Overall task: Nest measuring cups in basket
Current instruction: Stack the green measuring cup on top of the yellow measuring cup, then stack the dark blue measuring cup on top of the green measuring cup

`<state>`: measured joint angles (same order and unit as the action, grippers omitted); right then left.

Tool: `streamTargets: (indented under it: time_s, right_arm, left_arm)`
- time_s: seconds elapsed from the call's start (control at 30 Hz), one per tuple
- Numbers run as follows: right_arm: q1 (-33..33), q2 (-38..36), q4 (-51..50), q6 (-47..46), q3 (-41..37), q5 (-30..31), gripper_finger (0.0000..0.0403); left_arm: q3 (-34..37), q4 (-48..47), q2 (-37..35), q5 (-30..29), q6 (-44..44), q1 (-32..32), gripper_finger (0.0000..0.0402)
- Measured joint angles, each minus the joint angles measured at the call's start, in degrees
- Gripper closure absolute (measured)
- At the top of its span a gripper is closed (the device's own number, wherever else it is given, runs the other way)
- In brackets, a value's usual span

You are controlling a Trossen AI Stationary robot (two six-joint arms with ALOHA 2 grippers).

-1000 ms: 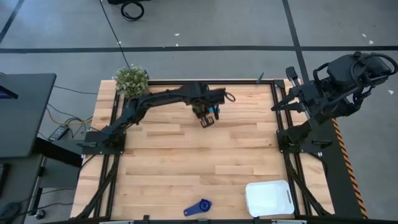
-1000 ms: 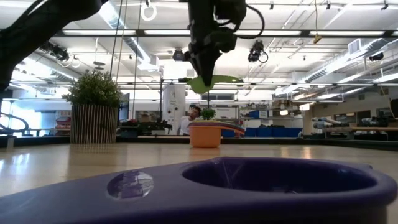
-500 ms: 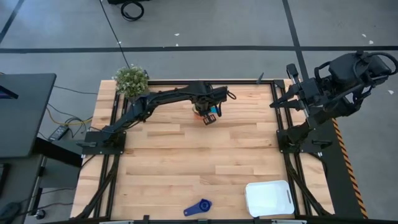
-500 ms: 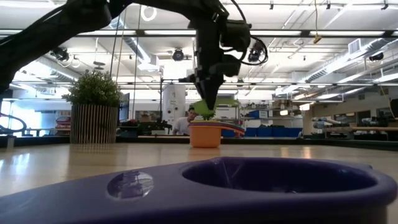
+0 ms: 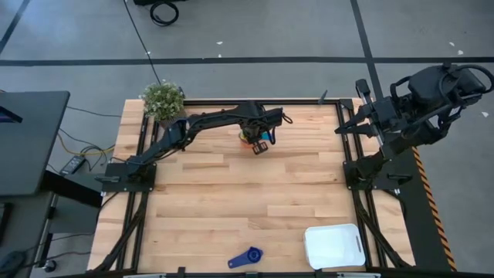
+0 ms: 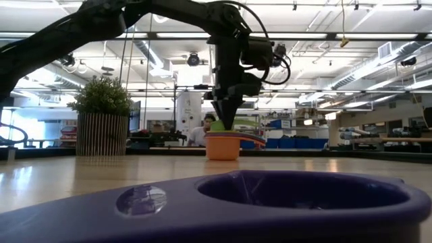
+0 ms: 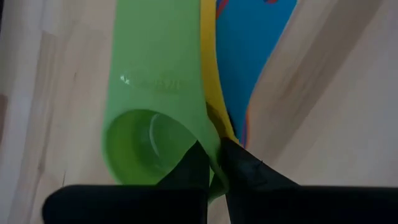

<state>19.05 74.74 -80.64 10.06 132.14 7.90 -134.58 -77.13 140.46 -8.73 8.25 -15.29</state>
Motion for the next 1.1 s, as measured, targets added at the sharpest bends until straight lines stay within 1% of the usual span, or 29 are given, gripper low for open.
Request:
streamTargets:
  time_s: [0.1, 0.3, 0.4, 0.5, 0.83, 1.1]
  right_arm:
    - [0.0, 0.0, 0.0, 0.0, 0.0, 0.0, 0.0394]
    - [0.0, 0.0, 0.0, 0.0, 0.0, 0.0, 0.0394]
    - [0.0, 0.0, 0.0, 0.1, 0.0, 0.0, 0.0394]
    - [0.0, 0.0, 0.0, 0.0, 0.0, 0.0, 0.0394]
    - [0.0, 0.0, -0.1, 0.1, 0.0, 0.0, 0.0394]
    - [0.0, 0.0, -0.3, 0.1, 0.0, 0.0, 0.0394]
  left_arm:
    - [0.0, 0.7, 0.0, 0.0, 0.0, 0.0, 0.0372]
    - [0.0, 0.7, 0.0, 0.0, 0.4, 0.2, 0.0301]
    - [0.0, 0.2, -0.4, 0.2, 1.5, 0.5, 0.0280]
    - [-0.3, -0.6, -1.3, 1.1, 1.6, 0.8, 0.0275]
    - [-0.4, 0.0, -5.8, 1.3, 1.7, 2.3, 0.0276]
    - [-0.4, -0.3, -11.1, 1.7, 7.4, 4.0, 0.0276]
